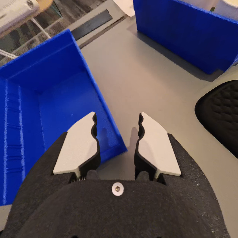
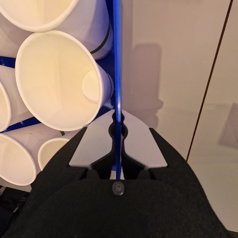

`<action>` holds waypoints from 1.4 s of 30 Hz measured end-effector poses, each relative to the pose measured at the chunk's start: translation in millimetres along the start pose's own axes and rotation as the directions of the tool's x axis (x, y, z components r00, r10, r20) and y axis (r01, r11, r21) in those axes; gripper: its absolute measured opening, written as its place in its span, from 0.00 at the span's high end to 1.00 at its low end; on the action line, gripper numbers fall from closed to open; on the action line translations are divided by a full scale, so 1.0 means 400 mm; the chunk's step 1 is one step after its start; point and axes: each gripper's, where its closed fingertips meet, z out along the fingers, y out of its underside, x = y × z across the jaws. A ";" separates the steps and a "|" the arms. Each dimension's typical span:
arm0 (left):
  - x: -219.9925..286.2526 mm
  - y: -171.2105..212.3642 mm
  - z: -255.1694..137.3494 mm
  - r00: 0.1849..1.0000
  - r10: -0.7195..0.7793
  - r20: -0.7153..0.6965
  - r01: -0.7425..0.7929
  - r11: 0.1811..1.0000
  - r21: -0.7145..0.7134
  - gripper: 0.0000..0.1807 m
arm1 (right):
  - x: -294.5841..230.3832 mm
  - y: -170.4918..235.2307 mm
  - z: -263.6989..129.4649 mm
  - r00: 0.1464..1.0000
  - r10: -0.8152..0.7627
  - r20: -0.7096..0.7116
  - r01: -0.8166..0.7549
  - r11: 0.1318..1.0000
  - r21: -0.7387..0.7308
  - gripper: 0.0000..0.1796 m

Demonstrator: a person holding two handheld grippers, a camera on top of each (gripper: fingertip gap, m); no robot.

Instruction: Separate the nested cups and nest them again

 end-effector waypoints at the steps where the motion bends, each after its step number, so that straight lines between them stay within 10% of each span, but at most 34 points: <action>1: -0.010 -0.003 -0.016 1.000 0.000 0.004 0.000 1.000 0.012 0.66 | 0.000 -0.001 0.000 1.000 0.008 0.012 -0.008 1.000 0.006 0.98; 26: -0.422 0.247 -0.338 0.956 -0.212 0.202 0.201 0.977 0.077 0.68 | -0.070 0.055 -0.130 0.996 0.069 0.059 -0.066 0.997 -0.052 0.98; 42: -0.601 0.437 -0.507 0.889 -0.366 0.275 0.335 0.930 0.153 0.69 | -0.699 -0.121 -0.365 0.972 -0.187 0.145 0.196 0.979 -0.049 0.98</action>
